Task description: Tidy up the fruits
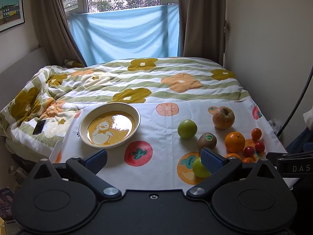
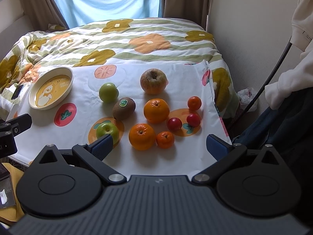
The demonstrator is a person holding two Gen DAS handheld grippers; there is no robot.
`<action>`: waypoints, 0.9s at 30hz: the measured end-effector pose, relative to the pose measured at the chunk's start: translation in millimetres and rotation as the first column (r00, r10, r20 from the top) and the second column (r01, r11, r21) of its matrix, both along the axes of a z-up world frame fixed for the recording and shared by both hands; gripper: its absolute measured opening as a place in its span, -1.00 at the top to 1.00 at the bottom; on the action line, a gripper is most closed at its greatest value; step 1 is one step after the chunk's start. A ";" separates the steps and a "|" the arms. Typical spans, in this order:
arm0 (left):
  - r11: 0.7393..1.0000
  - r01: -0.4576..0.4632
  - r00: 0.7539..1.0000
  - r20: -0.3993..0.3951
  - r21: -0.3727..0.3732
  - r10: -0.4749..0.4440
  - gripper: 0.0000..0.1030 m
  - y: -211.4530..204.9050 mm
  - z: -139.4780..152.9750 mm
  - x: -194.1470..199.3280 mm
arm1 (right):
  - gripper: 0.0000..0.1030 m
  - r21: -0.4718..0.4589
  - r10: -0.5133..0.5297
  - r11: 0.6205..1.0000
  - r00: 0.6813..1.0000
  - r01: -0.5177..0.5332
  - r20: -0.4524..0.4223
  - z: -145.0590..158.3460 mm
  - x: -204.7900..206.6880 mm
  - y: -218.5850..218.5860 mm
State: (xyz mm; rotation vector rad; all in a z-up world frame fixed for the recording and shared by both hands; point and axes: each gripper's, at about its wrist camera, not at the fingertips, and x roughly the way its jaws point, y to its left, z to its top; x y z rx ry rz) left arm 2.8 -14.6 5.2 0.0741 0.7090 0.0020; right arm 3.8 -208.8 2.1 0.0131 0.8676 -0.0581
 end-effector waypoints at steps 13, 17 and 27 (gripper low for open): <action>1.000 0.002 1.000 0.000 -0.004 -0.002 -0.99 -1.4 -1.8 3.3 | -1.00 -0.001 0.000 1.000 1.000 0.000 -0.002 -0.4 0.8 0.8; 1.000 0.006 1.000 -0.001 -0.005 -0.006 -0.99 -1.8 -1.9 5.8 | -1.00 0.000 0.001 1.000 1.000 -0.001 -0.004 -0.2 1.1 0.0; 1.000 0.010 1.000 0.002 -0.005 -0.010 -0.99 -1.5 -1.5 5.4 | -1.00 0.002 0.003 1.000 1.000 -0.003 -0.005 -0.1 0.9 0.1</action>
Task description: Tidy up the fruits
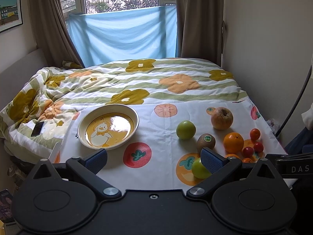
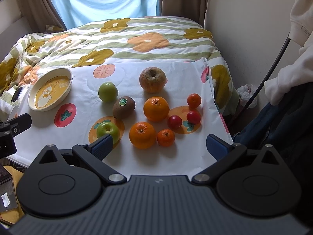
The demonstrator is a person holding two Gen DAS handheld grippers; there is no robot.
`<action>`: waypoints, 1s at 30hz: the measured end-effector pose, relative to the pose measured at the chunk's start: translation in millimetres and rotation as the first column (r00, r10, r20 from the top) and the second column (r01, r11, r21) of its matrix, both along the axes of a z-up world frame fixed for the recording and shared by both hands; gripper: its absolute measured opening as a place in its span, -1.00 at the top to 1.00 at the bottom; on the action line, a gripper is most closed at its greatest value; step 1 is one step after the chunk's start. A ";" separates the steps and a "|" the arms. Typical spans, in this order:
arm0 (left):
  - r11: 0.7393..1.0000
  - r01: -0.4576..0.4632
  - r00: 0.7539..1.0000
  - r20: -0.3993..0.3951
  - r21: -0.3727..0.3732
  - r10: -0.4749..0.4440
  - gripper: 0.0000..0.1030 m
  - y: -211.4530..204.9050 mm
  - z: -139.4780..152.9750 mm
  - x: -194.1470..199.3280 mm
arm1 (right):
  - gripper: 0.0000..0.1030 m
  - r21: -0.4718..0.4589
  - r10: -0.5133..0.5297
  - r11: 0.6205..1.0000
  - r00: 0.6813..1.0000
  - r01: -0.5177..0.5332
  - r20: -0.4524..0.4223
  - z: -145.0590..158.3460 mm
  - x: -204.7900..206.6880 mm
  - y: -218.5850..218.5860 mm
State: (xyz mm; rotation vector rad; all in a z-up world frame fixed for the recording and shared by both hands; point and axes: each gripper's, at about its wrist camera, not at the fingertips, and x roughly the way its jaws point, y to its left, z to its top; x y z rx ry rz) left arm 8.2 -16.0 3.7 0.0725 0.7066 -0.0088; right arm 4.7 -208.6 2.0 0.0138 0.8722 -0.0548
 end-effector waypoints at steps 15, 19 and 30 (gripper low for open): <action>0.993 0.110 0.993 0.037 0.045 -0.112 -0.99 -6.8 -1.4 7.4 | -1.00 0.007 0.001 1.000 1.000 -0.001 0.017 -5.1 -1.1 -3.2; 0.982 0.184 0.982 0.038 0.049 -0.186 -0.99 -9.6 -22.5 13.8 | -1.00 0.008 -0.018 1.000 1.000 0.018 0.013 -21.8 2.2 -3.7; 0.914 0.396 0.918 -0.012 0.083 -0.397 -0.99 -20.3 -96.0 31.5 | -1.00 0.096 -0.098 0.991 0.995 0.096 0.021 -81.5 10.6 -6.0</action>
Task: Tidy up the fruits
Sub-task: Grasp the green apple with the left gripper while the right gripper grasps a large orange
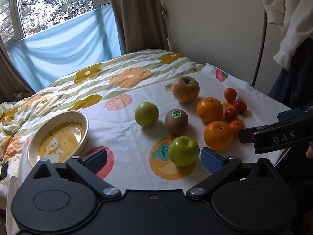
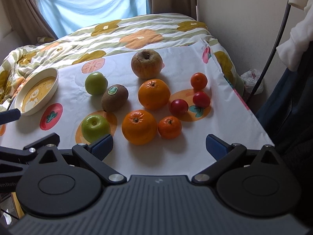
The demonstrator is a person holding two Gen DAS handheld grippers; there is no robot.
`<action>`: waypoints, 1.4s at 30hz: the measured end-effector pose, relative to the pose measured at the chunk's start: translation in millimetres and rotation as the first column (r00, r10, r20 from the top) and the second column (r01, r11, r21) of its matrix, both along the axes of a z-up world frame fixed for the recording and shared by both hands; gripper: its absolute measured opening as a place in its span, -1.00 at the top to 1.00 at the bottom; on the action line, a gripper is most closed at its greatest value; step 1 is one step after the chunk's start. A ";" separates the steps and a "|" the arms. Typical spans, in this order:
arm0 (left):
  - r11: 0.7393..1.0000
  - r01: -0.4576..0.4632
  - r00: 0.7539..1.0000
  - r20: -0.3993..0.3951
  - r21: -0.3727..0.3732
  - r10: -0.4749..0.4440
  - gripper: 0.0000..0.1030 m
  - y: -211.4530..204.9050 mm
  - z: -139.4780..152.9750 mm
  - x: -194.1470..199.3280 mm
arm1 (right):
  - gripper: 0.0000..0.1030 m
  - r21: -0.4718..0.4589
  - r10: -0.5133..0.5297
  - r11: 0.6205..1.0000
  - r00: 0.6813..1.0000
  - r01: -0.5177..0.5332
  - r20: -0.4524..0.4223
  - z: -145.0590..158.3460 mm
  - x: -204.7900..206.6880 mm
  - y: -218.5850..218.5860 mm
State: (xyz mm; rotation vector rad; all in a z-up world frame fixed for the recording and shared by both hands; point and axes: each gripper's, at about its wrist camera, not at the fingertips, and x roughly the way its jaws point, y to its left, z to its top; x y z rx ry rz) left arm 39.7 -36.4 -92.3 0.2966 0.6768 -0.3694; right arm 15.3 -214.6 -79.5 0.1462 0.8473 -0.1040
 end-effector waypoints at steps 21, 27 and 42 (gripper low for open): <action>0.967 0.235 0.972 -0.024 0.097 -0.234 -0.55 -39.1 -65.6 44.3 | -1.00 0.137 -0.153 0.979 0.988 0.152 0.001 -57.6 16.5 9.2; 0.965 0.251 0.968 -0.045 0.079 -0.248 -0.27 -40.1 -69.8 48.4 | -0.84 0.149 -0.142 0.979 0.990 0.142 -0.006 -64.3 23.1 14.2; 0.958 0.269 0.963 -0.034 0.094 -0.267 -0.14 -32.6 -71.4 41.4 | -0.67 0.138 -0.090 0.987 0.996 0.088 0.007 -65.7 47.5 19.2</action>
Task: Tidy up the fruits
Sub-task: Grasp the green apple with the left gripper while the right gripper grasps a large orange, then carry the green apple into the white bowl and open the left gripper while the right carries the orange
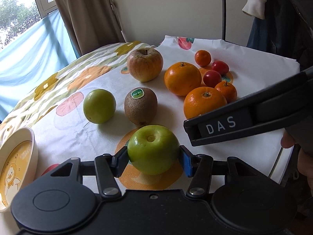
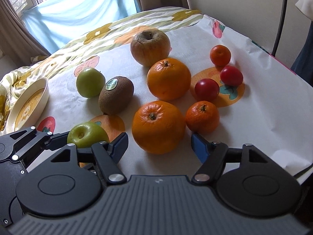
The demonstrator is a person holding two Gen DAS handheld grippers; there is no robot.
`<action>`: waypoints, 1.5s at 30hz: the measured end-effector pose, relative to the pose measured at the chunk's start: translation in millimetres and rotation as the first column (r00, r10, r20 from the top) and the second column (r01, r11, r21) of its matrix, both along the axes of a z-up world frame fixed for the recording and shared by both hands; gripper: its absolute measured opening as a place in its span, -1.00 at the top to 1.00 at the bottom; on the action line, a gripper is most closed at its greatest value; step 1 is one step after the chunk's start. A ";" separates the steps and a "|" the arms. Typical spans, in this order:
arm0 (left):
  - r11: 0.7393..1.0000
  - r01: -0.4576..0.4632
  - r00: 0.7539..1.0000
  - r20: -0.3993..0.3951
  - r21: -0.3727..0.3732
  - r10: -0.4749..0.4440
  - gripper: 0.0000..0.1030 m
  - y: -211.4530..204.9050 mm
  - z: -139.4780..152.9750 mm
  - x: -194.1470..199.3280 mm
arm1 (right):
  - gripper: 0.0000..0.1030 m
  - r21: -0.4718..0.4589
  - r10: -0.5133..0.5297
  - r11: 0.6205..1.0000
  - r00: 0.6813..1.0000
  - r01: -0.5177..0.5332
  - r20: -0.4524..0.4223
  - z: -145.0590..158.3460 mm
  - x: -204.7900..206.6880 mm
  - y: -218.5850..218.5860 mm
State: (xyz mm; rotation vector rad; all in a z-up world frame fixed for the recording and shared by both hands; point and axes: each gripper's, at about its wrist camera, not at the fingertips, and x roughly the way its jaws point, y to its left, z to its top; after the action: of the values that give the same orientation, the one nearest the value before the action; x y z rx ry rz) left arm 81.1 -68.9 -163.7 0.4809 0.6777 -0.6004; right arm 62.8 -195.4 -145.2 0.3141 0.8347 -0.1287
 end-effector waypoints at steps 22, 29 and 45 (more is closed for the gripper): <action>0.967 -0.253 0.966 0.044 -0.034 0.254 -0.14 23.7 40.8 -14.7 | -0.42 -0.071 0.205 0.977 0.977 -0.201 0.063 36.4 15.4 10.3; 0.901 -0.429 0.898 0.080 -0.068 0.433 -0.14 48.0 82.8 -23.7 | -0.42 -0.087 0.359 0.932 0.928 -0.351 0.099 77.7 22.8 29.4; 0.803 -0.586 0.794 0.118 -0.106 0.596 -0.14 168.1 118.9 2.4 | -0.42 -0.086 0.515 0.857 0.849 -0.508 0.117 114.1 50.5 141.4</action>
State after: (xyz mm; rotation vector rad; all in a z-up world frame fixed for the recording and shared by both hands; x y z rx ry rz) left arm 83.5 99.2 -44.8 0.2233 0.6228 0.0134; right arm 113.4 -54.0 -31.1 0.0398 0.7525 0.3695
